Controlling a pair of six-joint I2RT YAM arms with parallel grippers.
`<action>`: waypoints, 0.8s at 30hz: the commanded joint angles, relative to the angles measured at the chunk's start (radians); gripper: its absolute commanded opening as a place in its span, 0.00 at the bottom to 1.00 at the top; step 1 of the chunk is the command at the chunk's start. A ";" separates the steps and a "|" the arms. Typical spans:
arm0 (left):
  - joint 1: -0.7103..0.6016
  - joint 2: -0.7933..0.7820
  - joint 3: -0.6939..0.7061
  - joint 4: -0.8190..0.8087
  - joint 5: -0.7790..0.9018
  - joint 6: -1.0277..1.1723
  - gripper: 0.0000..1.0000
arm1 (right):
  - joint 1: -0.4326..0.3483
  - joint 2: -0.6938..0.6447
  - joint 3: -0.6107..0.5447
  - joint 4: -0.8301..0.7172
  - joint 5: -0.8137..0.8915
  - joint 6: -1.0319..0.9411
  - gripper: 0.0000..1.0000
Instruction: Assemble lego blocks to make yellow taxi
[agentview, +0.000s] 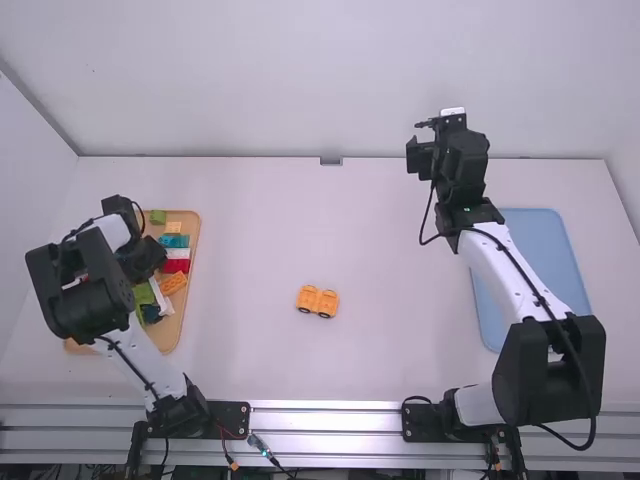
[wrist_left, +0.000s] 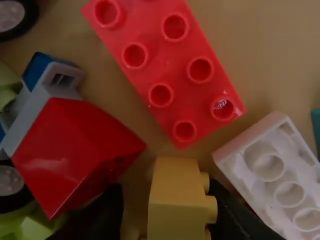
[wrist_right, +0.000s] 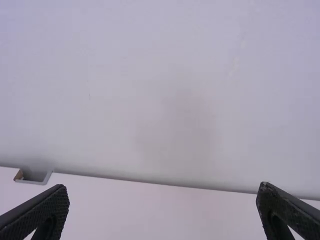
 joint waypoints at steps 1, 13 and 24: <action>-0.009 0.014 -0.038 -0.024 0.061 -0.002 0.46 | -0.002 0.008 0.032 0.004 0.005 0.002 0.99; -0.010 0.014 -0.035 -0.041 0.120 -0.018 0.46 | -0.002 0.008 0.032 0.012 0.005 0.002 0.99; -0.006 0.013 -0.006 -0.047 0.178 0.015 0.29 | -0.002 0.008 0.032 0.022 0.005 0.002 0.99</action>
